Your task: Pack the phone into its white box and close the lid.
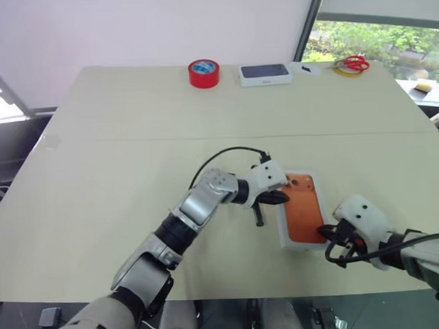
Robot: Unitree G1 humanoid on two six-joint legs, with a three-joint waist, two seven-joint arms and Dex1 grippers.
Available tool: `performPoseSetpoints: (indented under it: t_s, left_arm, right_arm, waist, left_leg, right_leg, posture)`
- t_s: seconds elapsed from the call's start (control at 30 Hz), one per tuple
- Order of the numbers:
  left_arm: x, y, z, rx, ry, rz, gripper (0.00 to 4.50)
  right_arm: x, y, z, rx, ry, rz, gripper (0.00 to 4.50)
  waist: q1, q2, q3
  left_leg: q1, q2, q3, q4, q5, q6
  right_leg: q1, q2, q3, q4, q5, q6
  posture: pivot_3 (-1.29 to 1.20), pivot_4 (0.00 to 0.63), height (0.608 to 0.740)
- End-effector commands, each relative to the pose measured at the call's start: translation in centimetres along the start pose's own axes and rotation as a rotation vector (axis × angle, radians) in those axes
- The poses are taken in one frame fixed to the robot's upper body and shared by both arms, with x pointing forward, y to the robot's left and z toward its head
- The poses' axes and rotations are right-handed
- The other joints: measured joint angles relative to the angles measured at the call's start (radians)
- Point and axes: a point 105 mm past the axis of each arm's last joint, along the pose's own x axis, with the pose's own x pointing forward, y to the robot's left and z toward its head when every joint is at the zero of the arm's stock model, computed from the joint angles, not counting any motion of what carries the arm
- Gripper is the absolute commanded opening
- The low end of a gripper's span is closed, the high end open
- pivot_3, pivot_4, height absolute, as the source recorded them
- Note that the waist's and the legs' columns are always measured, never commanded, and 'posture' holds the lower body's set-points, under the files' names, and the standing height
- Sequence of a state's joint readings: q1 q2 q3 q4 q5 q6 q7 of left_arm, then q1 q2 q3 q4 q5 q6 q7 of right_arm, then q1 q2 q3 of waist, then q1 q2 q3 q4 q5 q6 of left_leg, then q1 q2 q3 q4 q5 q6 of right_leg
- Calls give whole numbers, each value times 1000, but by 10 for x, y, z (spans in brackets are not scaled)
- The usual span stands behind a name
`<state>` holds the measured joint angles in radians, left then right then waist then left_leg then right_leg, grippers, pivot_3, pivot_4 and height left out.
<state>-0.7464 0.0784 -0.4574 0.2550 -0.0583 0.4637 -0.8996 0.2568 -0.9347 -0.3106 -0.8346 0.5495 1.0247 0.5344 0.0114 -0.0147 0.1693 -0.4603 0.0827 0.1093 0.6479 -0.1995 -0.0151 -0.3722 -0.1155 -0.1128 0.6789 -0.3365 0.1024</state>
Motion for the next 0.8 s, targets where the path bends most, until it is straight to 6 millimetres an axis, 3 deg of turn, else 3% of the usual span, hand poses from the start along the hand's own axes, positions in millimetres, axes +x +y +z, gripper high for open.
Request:
performPoseSetpoints:
  t_s: [0.03,0.13,0.23,0.4,0.57,0.8]
  left_arm:
    - [-36,34,23,-43,-140,152,0]
    - [-79,61,26,-64,-215,291,0]
    - [-127,84,16,-60,-221,458,0]
    - [-186,95,-7,-70,-158,623,0]
    - [-211,92,-21,-65,-102,690,0]
    - [-224,89,-31,-119,-98,760,0]
  right_arm:
    - [-7,-20,31,-87,-177,-124,57]
    - [-10,-40,45,-90,-275,-214,57]
    - [-10,-54,56,-40,-365,-241,57]
    - [-2,-59,72,19,-474,-193,57]
    - [10,-54,85,1,-505,-123,57]
    - [17,-47,87,-11,-511,-75,57]
  waist:
    - [0,0,0]
    - [-2,0,0]
    - [1,0,0]
    - [3,0,0]
    - [1,0,1]
    - [2,0,1]
  left_leg:
    - [0,0,0,0,0,0]
    - [0,0,0,0,0,0]
    - [0,0,0,0,1,-1]
    - [0,0,1,0,1,-2]
    - [0,0,1,0,1,-1]
    - [0,0,2,0,1,-1]
  right_leg:
    - [0,0,0,0,0,0]
    - [-1,1,0,1,0,0]
    - [0,1,0,1,0,0]
    - [0,0,0,1,0,0]
    - [0,0,0,1,0,0]
    - [-1,0,0,1,0,0]
  posture:
    - [0,150,730]
    - [0,150,730]
    - [0,150,730]
    - [0,150,730]
    - [0,150,730]
    - [0,150,730]
